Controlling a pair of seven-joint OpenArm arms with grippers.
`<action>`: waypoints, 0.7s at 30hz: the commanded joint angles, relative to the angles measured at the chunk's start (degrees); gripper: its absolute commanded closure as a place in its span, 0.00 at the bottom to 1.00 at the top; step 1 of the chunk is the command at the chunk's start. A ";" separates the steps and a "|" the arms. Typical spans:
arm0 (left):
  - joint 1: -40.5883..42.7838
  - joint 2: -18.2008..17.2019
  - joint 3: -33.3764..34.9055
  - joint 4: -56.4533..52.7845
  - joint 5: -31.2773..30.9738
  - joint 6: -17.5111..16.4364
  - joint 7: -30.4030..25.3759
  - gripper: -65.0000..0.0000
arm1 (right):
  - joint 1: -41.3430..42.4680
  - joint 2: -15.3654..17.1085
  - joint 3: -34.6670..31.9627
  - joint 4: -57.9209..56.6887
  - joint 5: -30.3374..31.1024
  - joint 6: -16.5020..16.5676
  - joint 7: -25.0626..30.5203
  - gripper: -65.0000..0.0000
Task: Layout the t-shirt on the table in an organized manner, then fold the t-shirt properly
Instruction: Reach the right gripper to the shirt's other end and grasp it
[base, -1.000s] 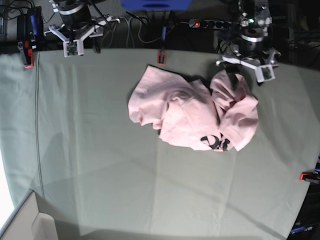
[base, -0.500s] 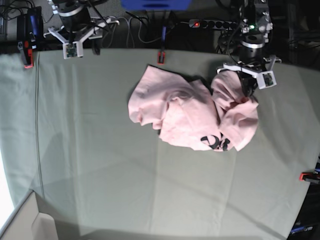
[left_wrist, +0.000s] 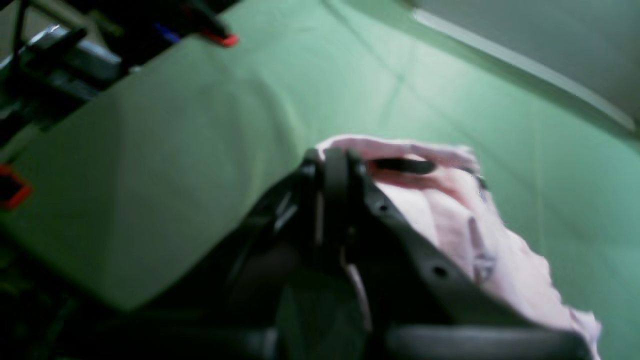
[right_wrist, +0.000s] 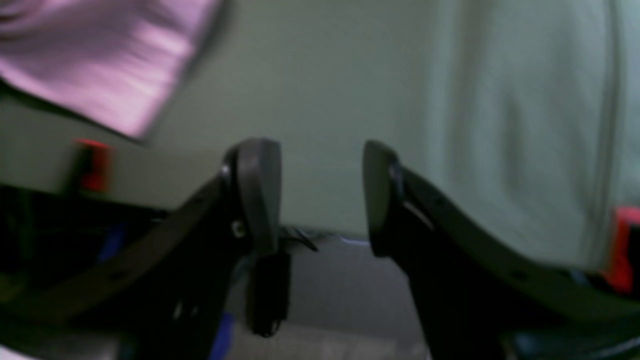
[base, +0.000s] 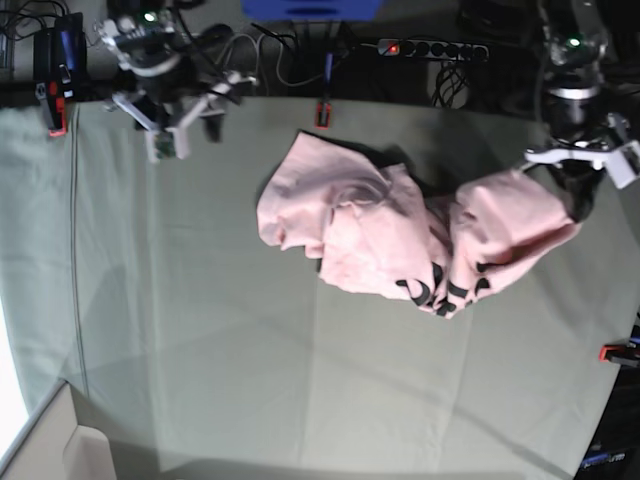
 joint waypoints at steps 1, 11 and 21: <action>-0.71 -0.32 -1.08 0.77 -0.74 0.03 -0.83 1.00 | 0.41 0.02 -1.62 0.85 0.30 0.08 -0.08 0.58; -1.06 -0.41 -9.43 -8.11 -5.75 -0.14 3.13 1.00 | 9.11 -0.42 -14.80 -6.00 0.30 0.08 -4.65 0.41; -0.89 -0.41 -9.52 -11.62 -5.48 -0.14 3.13 1.00 | 15.97 -2.80 -16.12 -18.22 0.30 -0.10 -4.47 0.40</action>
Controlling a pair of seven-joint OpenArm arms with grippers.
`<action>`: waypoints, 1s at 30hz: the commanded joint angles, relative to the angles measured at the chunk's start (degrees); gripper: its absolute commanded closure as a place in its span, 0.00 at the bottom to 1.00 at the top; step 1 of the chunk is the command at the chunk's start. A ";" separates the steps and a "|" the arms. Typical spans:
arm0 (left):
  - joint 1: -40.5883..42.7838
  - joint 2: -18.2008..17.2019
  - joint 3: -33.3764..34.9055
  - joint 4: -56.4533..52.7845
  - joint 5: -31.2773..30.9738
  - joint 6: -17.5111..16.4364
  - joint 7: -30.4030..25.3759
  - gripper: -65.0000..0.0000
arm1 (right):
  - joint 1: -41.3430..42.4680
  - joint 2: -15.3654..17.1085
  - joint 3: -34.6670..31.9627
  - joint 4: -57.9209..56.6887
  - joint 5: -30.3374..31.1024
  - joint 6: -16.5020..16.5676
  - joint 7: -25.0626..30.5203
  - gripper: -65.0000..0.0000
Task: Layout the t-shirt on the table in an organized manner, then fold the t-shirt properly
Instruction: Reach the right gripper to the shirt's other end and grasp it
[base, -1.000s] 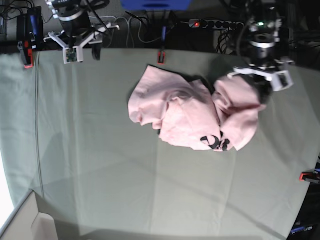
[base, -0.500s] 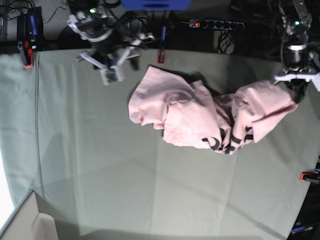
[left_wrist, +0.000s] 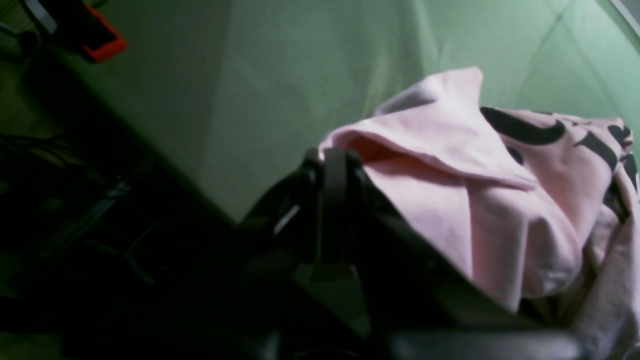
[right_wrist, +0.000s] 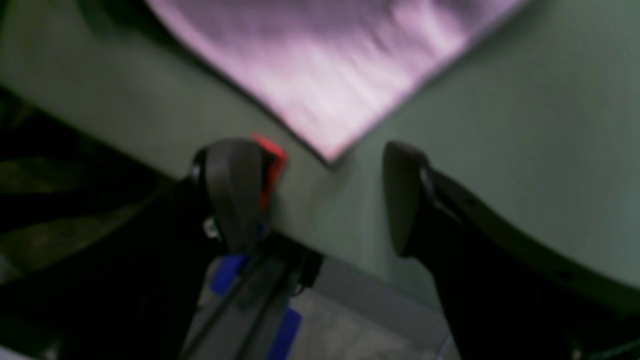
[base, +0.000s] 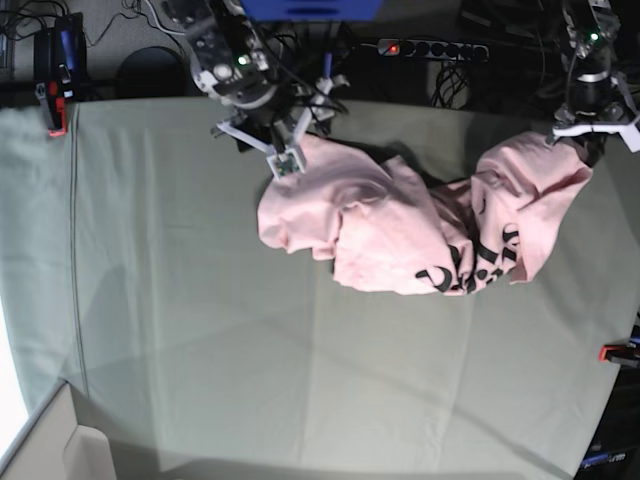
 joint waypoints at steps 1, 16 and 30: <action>0.19 -0.91 -0.38 0.84 -0.06 -0.10 -1.70 1.00 | 0.76 0.02 0.16 0.44 0.26 -0.08 0.92 0.40; -0.17 -2.06 -0.38 0.84 -0.06 -0.10 -1.70 1.00 | 5.77 -2.97 -0.45 -11.25 0.26 -0.08 1.63 0.50; -3.33 -2.41 -3.20 7.60 -0.06 -0.10 -1.79 1.00 | 2.08 2.13 0.87 15.56 0.26 0.10 1.36 1.00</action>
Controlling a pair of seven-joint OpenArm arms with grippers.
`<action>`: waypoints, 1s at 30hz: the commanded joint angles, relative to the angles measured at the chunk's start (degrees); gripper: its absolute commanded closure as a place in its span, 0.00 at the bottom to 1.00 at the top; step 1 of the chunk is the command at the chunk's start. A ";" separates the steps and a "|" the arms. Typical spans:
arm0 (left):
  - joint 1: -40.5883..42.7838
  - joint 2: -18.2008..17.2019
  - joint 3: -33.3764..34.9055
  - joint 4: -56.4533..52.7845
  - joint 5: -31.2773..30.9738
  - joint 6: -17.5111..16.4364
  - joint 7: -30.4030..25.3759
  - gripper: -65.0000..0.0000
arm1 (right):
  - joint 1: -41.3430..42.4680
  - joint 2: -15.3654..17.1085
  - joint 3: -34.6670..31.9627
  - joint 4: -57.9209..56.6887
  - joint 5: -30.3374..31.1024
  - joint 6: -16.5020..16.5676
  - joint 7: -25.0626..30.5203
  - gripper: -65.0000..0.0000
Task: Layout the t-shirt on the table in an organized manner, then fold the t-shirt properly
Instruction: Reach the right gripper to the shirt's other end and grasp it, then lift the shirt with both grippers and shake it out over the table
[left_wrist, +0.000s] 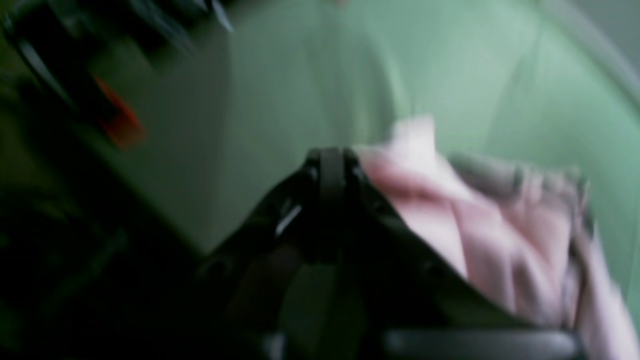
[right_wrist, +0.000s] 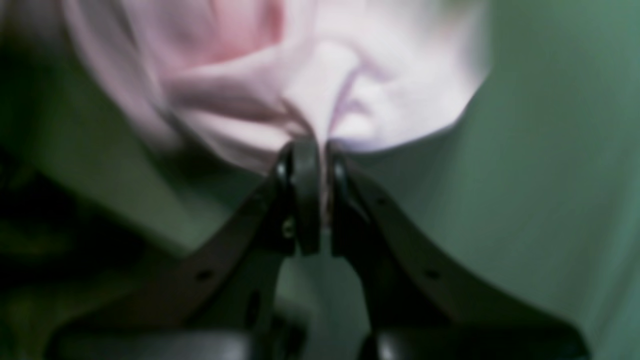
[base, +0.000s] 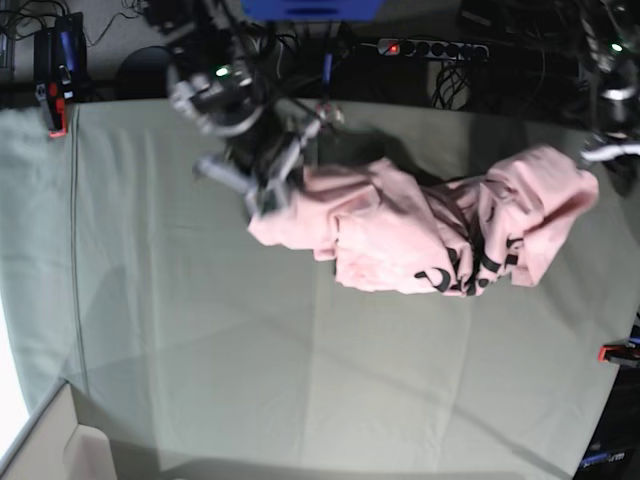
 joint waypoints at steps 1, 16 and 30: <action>-1.04 -0.53 -0.05 2.28 -0.15 -0.69 -1.20 1.00 | 0.35 0.36 1.02 3.21 0.08 0.21 1.32 1.00; -12.47 -8.35 -0.23 3.86 -0.59 -0.51 -1.02 1.00 | 10.46 0.63 19.13 7.25 7.55 0.39 1.32 1.00; 1.16 0.97 0.12 -0.45 -0.77 -0.69 -1.02 0.46 | 11.25 0.19 22.47 4.88 7.64 0.39 1.32 1.00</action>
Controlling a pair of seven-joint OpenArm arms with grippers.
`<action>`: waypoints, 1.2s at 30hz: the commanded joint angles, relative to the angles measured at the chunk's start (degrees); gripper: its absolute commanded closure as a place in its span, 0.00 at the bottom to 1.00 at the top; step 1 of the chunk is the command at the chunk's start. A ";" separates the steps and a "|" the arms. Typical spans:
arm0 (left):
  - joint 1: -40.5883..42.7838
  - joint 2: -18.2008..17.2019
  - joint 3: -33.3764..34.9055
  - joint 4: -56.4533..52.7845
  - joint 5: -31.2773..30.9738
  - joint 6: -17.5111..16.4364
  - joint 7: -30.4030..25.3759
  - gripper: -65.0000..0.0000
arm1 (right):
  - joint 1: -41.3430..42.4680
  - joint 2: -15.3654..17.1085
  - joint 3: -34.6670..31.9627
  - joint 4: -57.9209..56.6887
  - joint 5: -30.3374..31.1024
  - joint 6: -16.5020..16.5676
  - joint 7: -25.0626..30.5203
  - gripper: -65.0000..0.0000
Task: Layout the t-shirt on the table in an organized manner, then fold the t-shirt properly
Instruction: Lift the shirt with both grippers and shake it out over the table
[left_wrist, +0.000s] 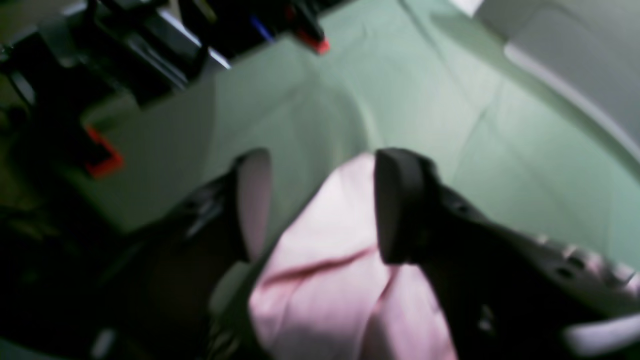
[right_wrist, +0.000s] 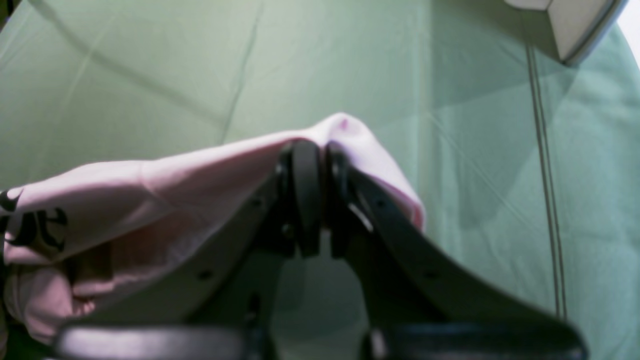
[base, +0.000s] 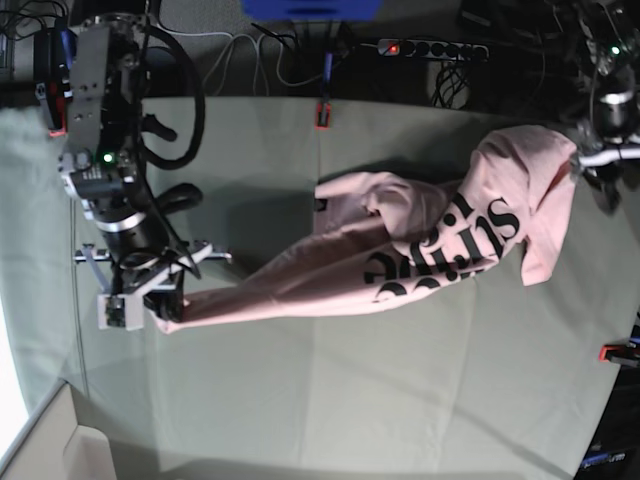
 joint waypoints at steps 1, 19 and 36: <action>0.90 -0.54 -0.33 -0.83 -0.11 0.19 -1.33 0.44 | 0.65 -0.05 0.11 0.96 0.32 0.23 1.67 1.00; -1.65 -0.72 6.52 -17.18 0.51 0.10 -1.68 0.36 | -0.05 -0.05 -0.06 0.88 0.32 0.23 1.49 1.00; -5.08 -2.12 4.24 2.87 0.42 0.71 -1.42 1.00 | 2.50 1.97 2.05 0.88 0.23 0.23 1.49 1.00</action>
